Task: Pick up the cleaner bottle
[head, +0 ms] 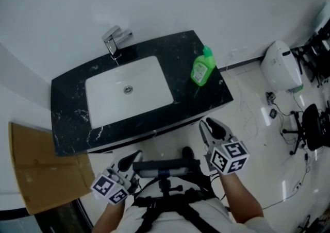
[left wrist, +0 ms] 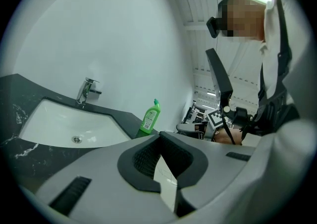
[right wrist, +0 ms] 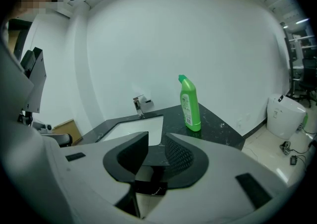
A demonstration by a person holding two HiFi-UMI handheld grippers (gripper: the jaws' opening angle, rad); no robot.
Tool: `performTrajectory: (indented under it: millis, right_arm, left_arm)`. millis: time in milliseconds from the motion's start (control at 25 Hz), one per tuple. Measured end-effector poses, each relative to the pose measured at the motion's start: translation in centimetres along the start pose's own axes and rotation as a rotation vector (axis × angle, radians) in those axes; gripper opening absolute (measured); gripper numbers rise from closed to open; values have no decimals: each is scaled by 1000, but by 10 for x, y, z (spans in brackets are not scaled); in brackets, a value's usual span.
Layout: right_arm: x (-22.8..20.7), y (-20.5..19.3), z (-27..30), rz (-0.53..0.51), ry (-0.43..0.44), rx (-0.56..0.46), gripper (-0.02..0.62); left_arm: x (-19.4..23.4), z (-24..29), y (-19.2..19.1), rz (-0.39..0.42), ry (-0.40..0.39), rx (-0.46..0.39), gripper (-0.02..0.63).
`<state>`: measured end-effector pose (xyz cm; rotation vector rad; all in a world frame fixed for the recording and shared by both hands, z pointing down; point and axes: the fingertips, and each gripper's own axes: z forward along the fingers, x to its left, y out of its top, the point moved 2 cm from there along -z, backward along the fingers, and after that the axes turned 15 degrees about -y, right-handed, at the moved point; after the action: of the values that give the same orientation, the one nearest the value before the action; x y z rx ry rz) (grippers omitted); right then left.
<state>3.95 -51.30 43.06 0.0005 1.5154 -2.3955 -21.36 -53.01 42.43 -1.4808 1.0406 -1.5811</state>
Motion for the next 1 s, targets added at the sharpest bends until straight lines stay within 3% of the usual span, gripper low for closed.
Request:
performTrajectory:
  millis: [520, 800, 1000]
  right_arm:
    - [-87, 42, 32, -58, 117, -8, 98]
    - [-97, 46, 42, -89, 165, 18, 98]
    - [-89, 53, 47, -81, 144, -5, 122]
  left_arm:
    - [-18, 121, -3, -43, 107, -54, 0]
    - [-22, 138, -5, -69, 169, -73, 0]
    - [-13, 134, 1, -75, 150, -60, 0]
